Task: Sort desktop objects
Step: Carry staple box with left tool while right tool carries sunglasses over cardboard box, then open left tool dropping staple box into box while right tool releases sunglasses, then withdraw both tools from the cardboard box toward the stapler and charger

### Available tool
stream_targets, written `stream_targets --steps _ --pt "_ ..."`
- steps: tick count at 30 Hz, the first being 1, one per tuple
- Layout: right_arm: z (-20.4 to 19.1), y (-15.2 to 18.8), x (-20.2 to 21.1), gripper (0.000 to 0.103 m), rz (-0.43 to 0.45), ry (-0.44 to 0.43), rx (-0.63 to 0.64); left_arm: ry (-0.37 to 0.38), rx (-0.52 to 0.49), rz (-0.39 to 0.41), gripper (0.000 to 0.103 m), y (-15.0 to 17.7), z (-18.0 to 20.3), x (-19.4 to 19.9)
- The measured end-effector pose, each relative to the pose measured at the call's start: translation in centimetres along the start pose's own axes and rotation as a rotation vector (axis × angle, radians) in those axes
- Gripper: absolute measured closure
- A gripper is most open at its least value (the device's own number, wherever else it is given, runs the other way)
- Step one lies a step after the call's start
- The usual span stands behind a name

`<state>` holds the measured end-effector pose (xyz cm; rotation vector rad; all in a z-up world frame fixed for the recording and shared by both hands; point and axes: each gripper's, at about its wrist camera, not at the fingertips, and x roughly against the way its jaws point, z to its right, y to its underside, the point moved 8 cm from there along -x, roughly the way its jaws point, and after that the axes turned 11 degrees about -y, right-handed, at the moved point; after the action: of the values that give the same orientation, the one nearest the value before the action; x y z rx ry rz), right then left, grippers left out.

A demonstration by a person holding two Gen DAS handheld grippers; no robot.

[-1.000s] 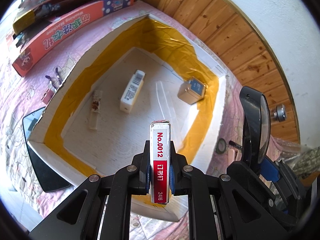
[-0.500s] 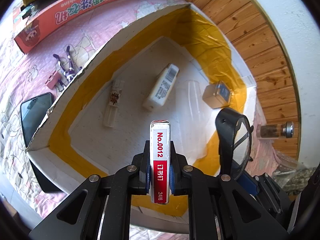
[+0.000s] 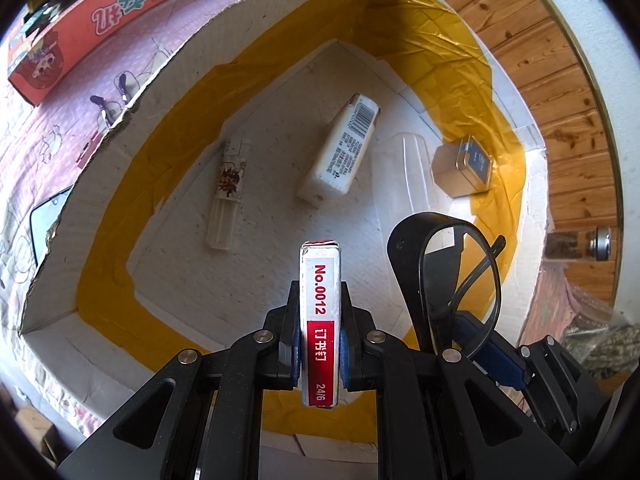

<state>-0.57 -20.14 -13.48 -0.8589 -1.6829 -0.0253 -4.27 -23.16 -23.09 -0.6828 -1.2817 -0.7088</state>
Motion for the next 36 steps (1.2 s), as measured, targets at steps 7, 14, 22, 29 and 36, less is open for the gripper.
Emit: stream_targets --steps 7,14,22,29,36 --pt "0.2 0.2 -0.2 0.06 -0.022 -0.01 -0.011 -0.009 -0.009 -0.025 0.088 0.0 -0.2 -0.2" --pt "1.8 1.3 0.1 0.06 -0.021 -0.039 -0.112 -0.031 -0.009 -0.012 0.076 0.1 -0.6 0.4" --pt "2.3 2.6 3.0 0.057 0.035 -0.064 -0.171 -0.042 -0.019 0.014 0.075 0.9 -0.7 2.1" --pt "1.4 4.0 5.9 0.056 0.091 -0.081 -0.189 -0.091 -0.061 0.09 0.073 2.3 -0.4 4.6" --pt "1.4 5.6 9.6 0.056 0.177 -0.073 -0.208 -0.135 -0.157 0.204 0.072 4.5 1.2 8.4"
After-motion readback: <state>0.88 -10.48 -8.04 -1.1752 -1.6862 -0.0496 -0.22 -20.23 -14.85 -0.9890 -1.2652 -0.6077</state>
